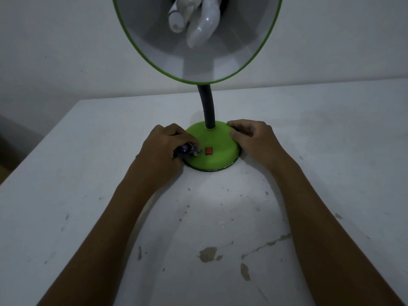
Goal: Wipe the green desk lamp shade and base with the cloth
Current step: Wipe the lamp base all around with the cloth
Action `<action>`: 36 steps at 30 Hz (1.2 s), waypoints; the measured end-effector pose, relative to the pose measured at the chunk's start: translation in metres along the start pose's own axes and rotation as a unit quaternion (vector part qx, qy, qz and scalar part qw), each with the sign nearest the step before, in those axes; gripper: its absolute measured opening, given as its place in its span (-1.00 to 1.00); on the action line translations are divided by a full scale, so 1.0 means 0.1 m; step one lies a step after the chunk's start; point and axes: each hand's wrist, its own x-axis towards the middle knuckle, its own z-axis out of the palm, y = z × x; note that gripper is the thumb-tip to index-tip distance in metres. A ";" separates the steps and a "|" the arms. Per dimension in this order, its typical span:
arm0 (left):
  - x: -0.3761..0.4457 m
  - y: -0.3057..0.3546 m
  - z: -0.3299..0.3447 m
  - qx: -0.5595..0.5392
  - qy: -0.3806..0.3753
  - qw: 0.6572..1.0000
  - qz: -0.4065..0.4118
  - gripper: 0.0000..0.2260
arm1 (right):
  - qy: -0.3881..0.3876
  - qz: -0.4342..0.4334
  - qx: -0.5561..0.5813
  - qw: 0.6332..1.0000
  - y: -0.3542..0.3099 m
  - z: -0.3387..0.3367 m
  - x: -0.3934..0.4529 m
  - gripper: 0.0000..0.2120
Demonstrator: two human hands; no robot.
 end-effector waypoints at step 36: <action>0.02 0.19 0.05 -0.052 -0.023 0.995 -0.080 -0.53 | 0.015 -0.015 -0.031 0.999 -0.03 0.03 -0.03 -0.72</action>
